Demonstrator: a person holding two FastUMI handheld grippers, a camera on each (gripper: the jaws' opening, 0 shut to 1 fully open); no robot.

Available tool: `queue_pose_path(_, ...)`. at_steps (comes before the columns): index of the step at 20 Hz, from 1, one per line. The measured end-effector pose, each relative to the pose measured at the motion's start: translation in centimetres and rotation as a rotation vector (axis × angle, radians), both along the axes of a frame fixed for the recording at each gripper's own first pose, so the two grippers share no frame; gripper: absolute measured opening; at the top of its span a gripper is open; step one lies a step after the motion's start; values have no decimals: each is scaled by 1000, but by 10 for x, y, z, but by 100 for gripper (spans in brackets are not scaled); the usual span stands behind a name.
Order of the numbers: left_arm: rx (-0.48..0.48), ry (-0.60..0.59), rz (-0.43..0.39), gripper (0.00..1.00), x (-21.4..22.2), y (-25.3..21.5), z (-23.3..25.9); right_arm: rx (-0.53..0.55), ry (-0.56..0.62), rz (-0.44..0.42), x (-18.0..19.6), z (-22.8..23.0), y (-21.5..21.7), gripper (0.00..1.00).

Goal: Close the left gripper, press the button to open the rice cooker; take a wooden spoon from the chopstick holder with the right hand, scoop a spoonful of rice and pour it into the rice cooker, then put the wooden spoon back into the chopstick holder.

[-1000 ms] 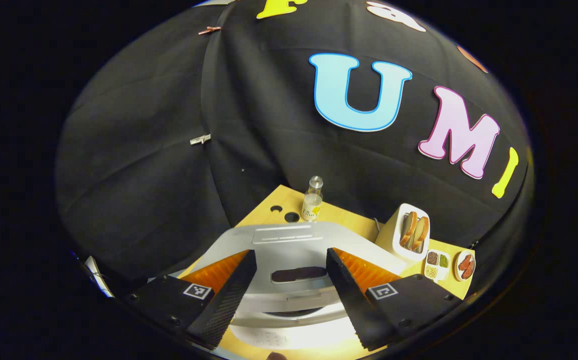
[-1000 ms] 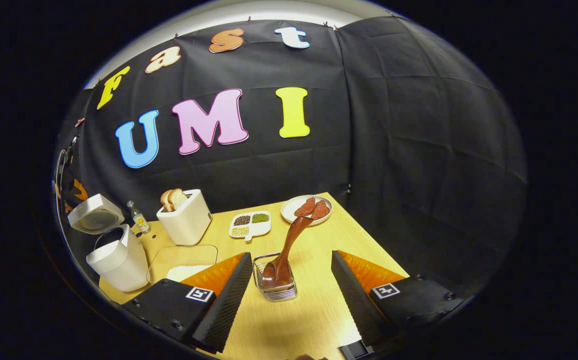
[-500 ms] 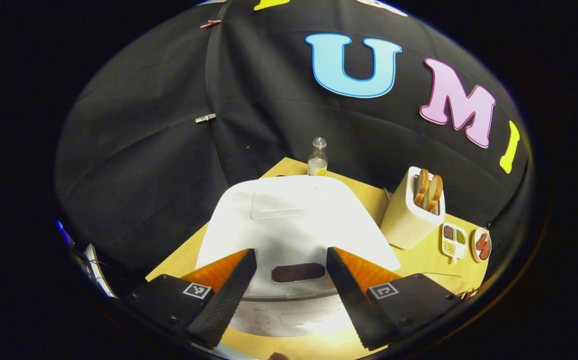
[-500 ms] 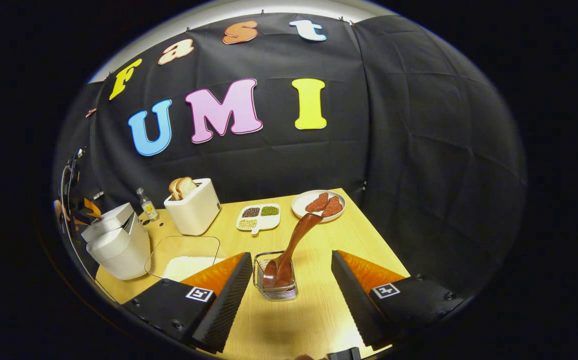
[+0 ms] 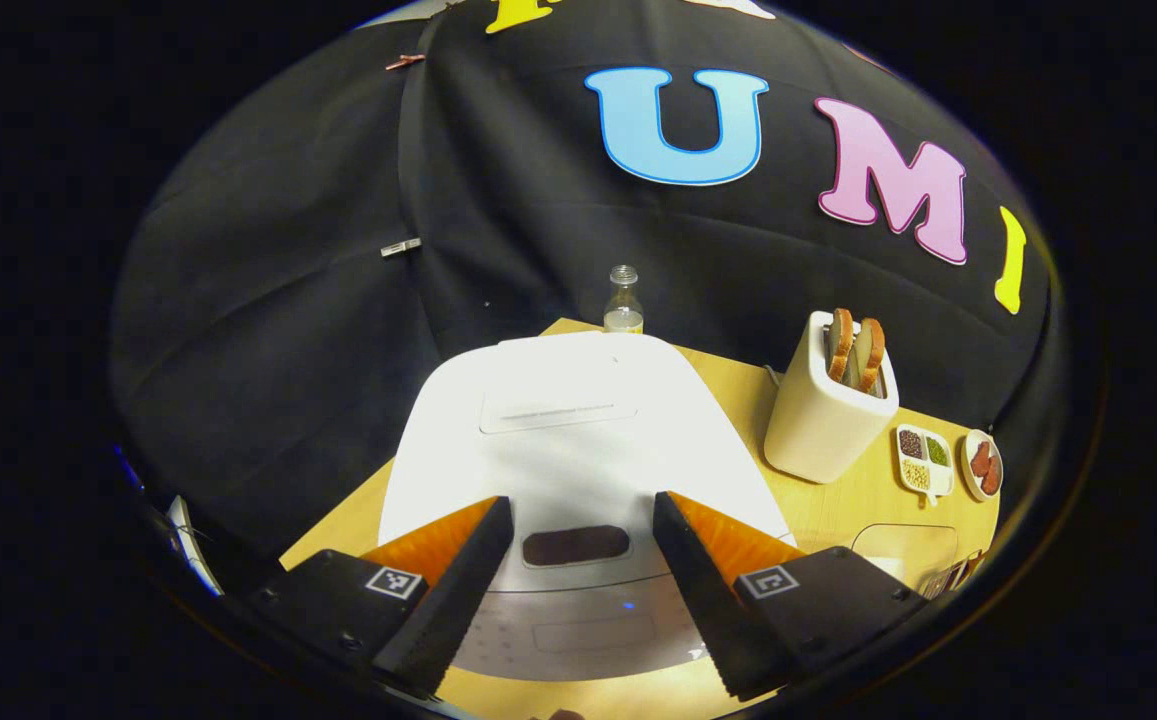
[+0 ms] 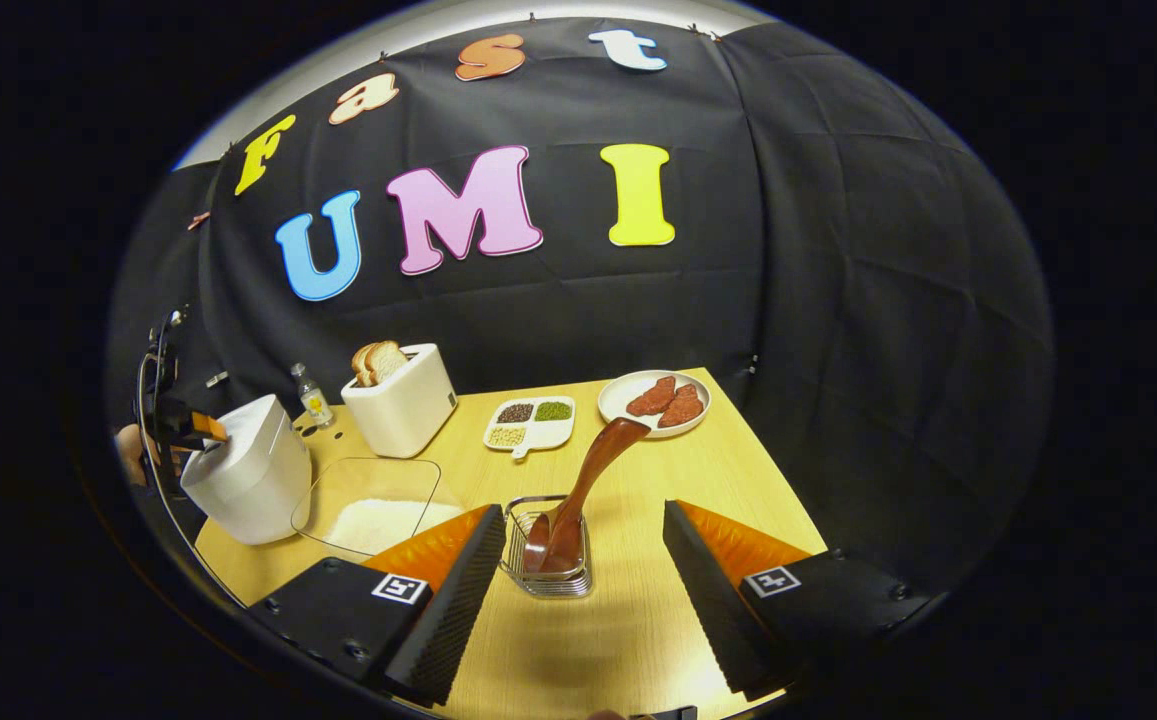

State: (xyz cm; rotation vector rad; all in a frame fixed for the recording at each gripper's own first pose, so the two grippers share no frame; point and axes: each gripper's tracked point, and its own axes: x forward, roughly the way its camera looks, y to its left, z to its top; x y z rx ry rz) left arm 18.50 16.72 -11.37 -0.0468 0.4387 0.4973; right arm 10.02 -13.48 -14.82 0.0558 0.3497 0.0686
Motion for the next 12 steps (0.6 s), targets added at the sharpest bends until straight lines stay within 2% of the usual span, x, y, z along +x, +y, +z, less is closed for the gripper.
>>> queue_pose_path(4,-8,16,-2,100,1,-2,-2,7,-1,6,-6,-4,-1,99)
queue_pose_path(8,-1,14,-60,100,-3,-9,2,-5,-30,-29,-25,4,-2,99)
queue_pose_path(12,30,-126,-127,96,-24,-19,45,-23,-73,-77,-49,26,5,99)
